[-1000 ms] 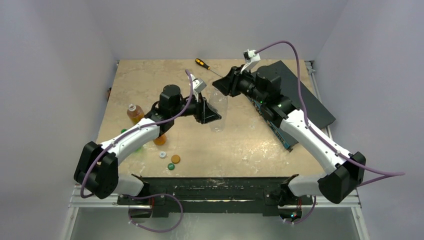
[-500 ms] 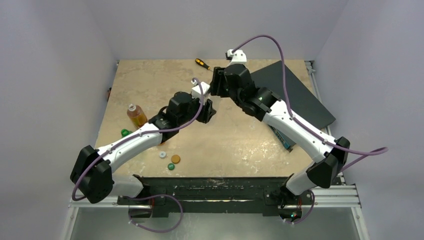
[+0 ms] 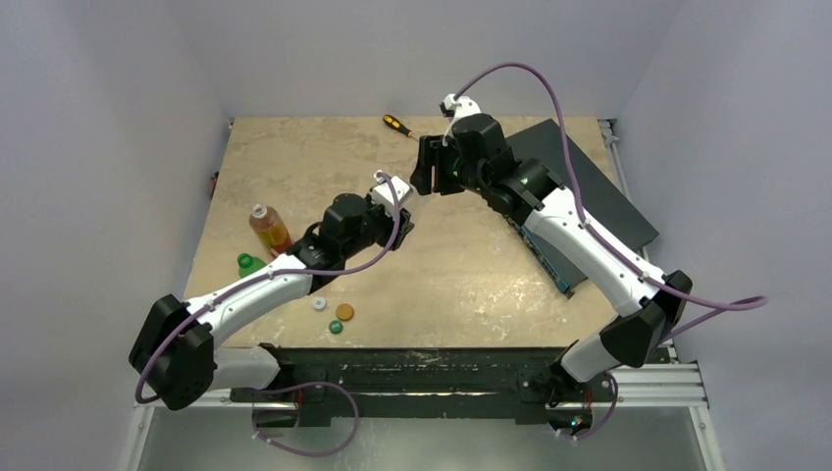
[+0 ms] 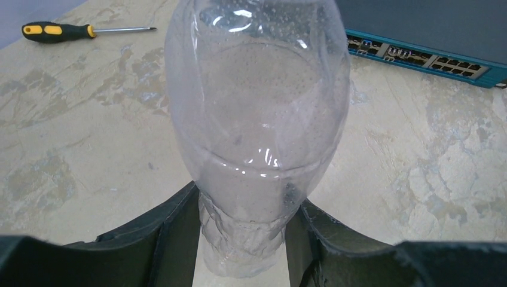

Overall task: Screw on the bottle caps
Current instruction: Screw the bottle cap onto the plastic bottle.

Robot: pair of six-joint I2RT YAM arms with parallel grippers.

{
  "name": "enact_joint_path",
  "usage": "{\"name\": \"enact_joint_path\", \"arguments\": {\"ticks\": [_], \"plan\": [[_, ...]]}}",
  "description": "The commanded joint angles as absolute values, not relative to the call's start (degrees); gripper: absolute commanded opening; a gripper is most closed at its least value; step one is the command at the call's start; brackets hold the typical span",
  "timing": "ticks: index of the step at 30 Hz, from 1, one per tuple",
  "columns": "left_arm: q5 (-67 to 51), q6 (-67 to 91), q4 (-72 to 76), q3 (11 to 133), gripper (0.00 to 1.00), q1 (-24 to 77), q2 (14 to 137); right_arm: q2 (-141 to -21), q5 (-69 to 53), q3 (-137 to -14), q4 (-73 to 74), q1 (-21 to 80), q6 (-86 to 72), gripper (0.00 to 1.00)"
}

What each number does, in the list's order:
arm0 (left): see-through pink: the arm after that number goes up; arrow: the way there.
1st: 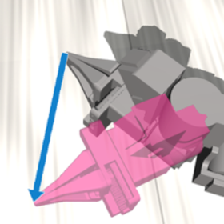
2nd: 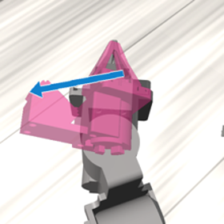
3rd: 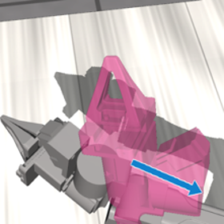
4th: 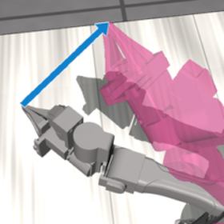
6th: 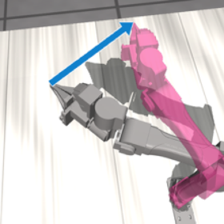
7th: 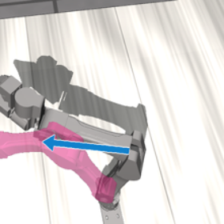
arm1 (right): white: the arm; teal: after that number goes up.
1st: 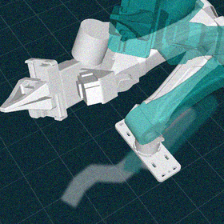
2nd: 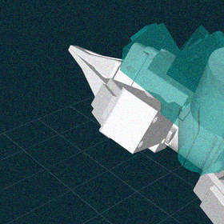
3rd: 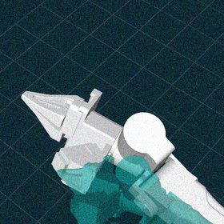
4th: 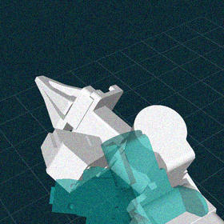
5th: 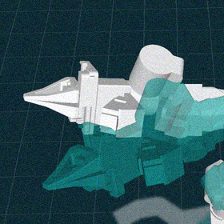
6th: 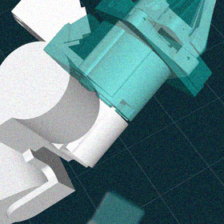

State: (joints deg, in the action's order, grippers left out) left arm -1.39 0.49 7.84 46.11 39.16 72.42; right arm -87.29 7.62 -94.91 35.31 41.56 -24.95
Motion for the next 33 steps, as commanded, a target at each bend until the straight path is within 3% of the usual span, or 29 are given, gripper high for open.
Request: {"name": "enact_joint_path", "arguments": {"ticks": [1,10,13,15,17,20,22,23,26,33], "plan": [[-3.29,-2.44,12.48,45.95,0.00,39.39,70.75,-87.50,3.71,-98.08,36.71,41.73,-22.61,0.61],[-3.52,-2.23,12.58,45.92,0.00,39.49,71.10,-88.54,4.25,-98.10,36.96,41.72,-22.54,0.39],[-3.41,-1.66,12.33,45.96,0.01,39.51,71.02,-88.75,5.01,-98.20,36.76,41.73,-22.77,0.27],[-2.90,-0.77,11.93,46.23,0.13,39.48,71.09,-88.85,4.92,-98.32,36.55,41.75,-23.43,0.18],[-1.88,1.03,10.99,46.77,0.31,39.46,71.30,-89.06,5.55,-98.45,36.37,41.67,-23.27,0.12],[-0.28,3.05,9.44,47.75,0.53,39.55,71.26,-89.68,7.90,-98.79,36.69,41.40,-23.00,0.07],[0.57,4.07,9.36,47.73,0.81,39.42,70.44,-90.20,8.81,-98.92,36.57,40.68,-22.94,0.06],[1.49,4.42,9.39,47.72,0.86,39.42,69.95,-90.55,9.20,-98.85,36.44,40.13,-22.94,0.05],[2.95,5.33,8.51,48.05,0.92,39.31,68.41,-91.30,11.61,-98.79,35.46,38.55,-22.54,0.05],[7.57,7.30,2.88,51.05,0.94,38.64,64.61,-96.21,19.75,-100.16,31.31,36.12,-18.54,0.05]]}}
